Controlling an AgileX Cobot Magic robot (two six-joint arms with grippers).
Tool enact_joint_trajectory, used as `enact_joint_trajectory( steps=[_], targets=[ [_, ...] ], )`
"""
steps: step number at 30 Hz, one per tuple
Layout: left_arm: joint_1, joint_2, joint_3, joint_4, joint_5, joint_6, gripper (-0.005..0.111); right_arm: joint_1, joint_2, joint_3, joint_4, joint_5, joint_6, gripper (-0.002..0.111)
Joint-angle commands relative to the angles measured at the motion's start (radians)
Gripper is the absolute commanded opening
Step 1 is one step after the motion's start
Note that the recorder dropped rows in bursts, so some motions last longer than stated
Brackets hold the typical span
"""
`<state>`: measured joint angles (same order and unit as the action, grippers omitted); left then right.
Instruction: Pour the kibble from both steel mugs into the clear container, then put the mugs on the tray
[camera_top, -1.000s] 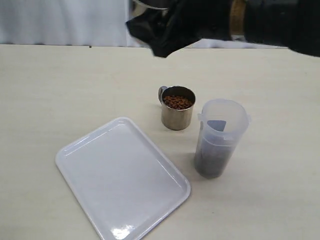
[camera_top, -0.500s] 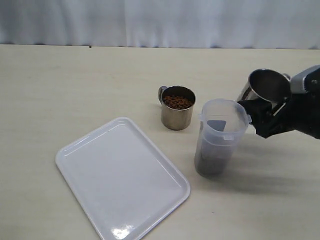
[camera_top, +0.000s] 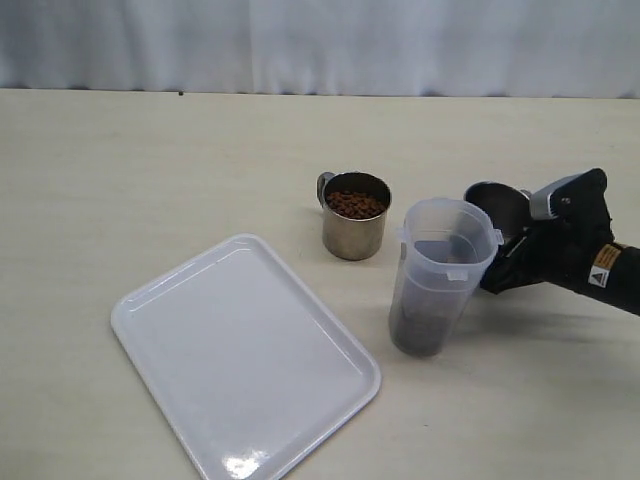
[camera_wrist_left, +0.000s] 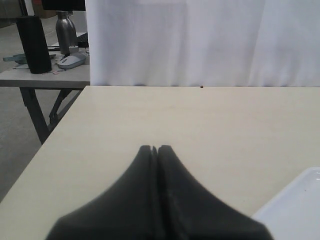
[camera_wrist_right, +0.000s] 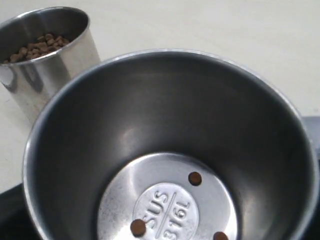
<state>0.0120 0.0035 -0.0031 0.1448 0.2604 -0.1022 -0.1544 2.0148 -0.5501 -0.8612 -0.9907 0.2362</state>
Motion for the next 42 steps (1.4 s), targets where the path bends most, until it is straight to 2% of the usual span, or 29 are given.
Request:
enact_joint_trajectory(
  steps=[1,5,8,10,16,23,26,29,31,34,37,38,41,42],
  targets=[
    [-0.002,-0.004,0.003,0.0,-0.004,0.001,0.0,-0.006,0.021,-0.02,0.013,-0.02,-0.059,0.031],
    [-0.002,-0.004,0.003,0.0,-0.004,0.001,0.0,-0.006,0.021,-0.02,0.019,-0.01,-0.061,0.062],
    [-0.002,-0.004,0.003,0.0,-0.004,0.001,0.0,-0.006,0.021,-0.02,0.019,-0.01,-0.054,0.077],
    [-0.002,-0.004,0.003,0.0,-0.004,0.001,0.0,-0.006,0.021,-0.02,0.019,-0.01,-0.041,0.083],
    [-0.002,-0.004,0.003,0.0,-0.004,0.001,0.0,-0.008,-0.012,-0.011,0.016,-0.008,-0.039,0.084],
    [-0.002,-0.004,0.003,0.0,-0.004,0.001,0.0,-0.008,-0.193,0.061,0.022,0.009,-0.039,0.084],
    [-0.002,-0.004,0.003,0.0,-0.004,0.001,0.0,-0.008,-0.292,0.102,0.104,0.065,-0.039,0.084],
    [-0.002,-0.004,0.003,0.0,-0.004,0.001,0.0,-0.008,-0.409,0.161,0.278,0.134,-0.037,0.084],
    [-0.002,-0.004,0.003,0.0,-0.004,0.001,0.0,-0.008,-0.51,0.207,0.418,0.186,0.006,0.08],
    [-0.002,-0.004,0.003,0.0,-0.008,0.001,0.0,-0.008,-0.675,0.299,0.589,0.239,0.004,0.059],
    [-0.002,-0.004,0.003,0.0,-0.008,0.001,0.0,-0.008,-0.863,0.428,0.618,0.221,-0.082,0.023],
    [-0.002,-0.004,0.003,0.0,-0.008,0.001,0.0,-0.008,-0.951,0.473,0.618,0.212,-0.099,0.006],
    [-0.002,-0.004,0.003,0.0,-0.008,0.001,0.0,-0.008,-1.146,0.55,0.663,0.21,-0.12,0.005],
    [-0.002,-0.004,0.003,0.0,-0.008,0.001,0.0,-0.008,-1.223,0.55,0.67,0.338,-0.118,0.005]
  ],
)
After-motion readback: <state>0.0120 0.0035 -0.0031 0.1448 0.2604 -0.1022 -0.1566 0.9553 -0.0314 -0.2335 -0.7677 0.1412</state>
